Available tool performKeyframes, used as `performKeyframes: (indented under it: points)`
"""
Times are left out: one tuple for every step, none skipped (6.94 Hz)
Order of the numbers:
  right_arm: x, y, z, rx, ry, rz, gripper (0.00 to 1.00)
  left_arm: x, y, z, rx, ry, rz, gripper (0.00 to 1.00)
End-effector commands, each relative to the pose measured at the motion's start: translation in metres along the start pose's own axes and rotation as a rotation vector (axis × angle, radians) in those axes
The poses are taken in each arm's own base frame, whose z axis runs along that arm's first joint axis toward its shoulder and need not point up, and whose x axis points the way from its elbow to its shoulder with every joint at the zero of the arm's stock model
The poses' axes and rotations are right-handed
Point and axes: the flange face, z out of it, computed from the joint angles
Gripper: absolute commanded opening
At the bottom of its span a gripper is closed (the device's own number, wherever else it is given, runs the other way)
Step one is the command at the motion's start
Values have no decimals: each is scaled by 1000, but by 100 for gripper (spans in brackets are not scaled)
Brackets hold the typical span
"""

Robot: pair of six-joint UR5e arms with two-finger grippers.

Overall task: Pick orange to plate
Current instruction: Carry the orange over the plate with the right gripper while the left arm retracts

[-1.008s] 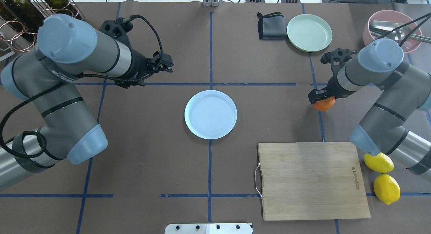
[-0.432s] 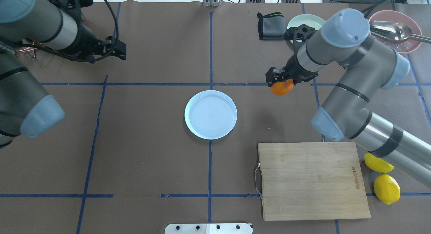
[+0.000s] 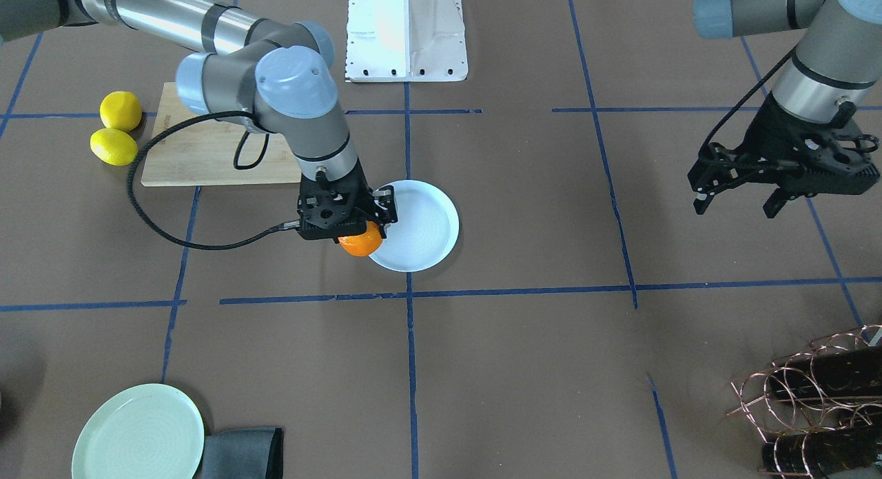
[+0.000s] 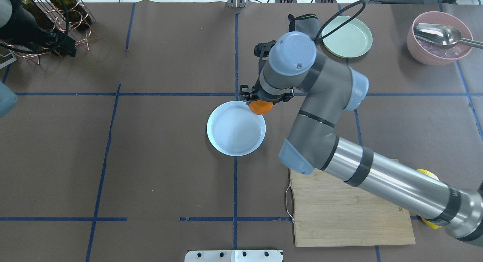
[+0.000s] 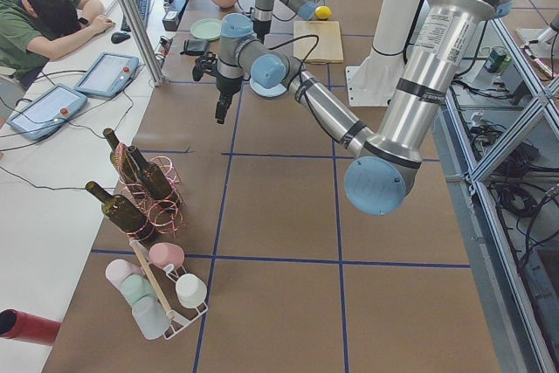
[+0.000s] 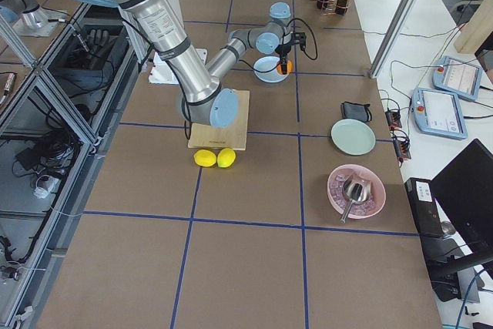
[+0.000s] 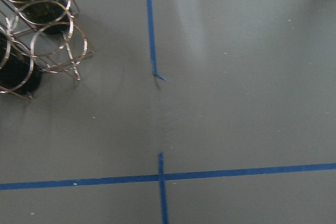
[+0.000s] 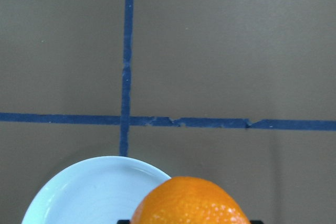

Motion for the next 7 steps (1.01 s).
performKeyframes:
  points:
    - [-60,38,43,2,54,-32,0,-48,0,-8,-1,-43,55,100]
    - [-63,48,49,-10,58,-41,0,-51,0,-5,-7,-46,53,100]
    - [-63,51,54,-23,73,-44,0,-54,2,-3,-10,-48,54,100]
    - [-69,50,50,-35,100,-44,0,-55,2,-1,-13,-49,54,100]
    - [-68,50,51,-39,106,-47,0,-60,7,4,-20,-52,49,100]
    - [-68,50,50,-36,105,-49,94,-60,7,4,-19,-54,51,100]
    - [-71,48,45,-32,97,-51,100,-66,11,6,-31,-57,86,100]
